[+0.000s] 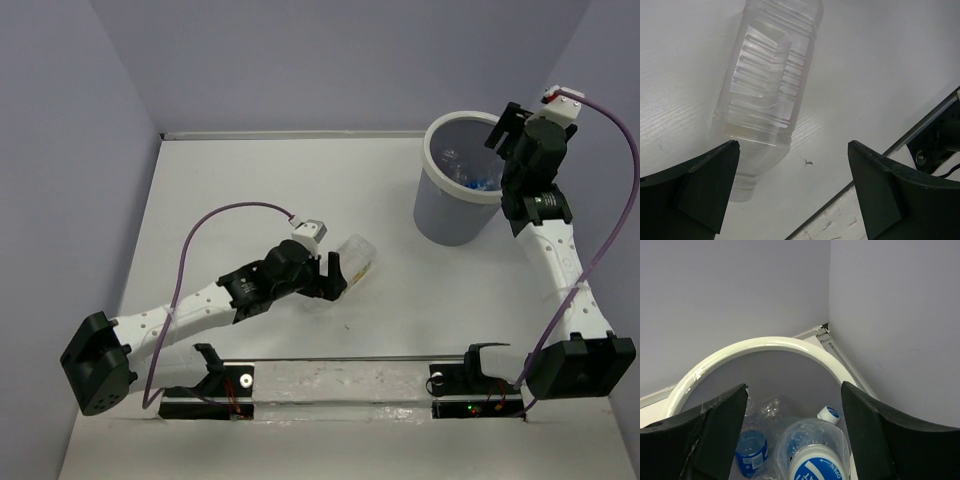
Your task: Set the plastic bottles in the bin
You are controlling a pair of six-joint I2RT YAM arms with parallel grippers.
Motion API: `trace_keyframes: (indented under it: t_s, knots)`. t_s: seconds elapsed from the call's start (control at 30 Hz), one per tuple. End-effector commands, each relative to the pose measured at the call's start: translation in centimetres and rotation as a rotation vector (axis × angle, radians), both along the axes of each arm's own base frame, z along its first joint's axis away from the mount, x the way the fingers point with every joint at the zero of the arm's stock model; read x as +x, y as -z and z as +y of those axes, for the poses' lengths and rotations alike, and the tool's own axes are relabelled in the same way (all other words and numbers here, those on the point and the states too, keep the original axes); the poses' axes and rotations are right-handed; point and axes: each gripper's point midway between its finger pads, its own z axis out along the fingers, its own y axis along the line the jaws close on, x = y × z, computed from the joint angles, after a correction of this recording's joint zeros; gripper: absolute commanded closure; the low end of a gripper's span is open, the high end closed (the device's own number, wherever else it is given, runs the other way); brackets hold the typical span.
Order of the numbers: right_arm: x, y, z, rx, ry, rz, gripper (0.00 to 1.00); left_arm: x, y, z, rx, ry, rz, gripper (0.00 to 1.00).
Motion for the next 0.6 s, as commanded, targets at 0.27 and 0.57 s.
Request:
trace_keyframes:
  t_s: [0.27, 0.57]
  knots:
    - [1.5, 4.6, 5.2, 0.166, -0.255, 0.064, 0.73, 2.1, -3.9, -1.3, 0.051, -0.065, -0.120, 0.01]
    - [2.4, -3.4, 5.4, 0.126, -0.287, -0.080, 0.96, 2.0, -3.2, -0.3, 0.107, -0.077, -0.112, 0.01]
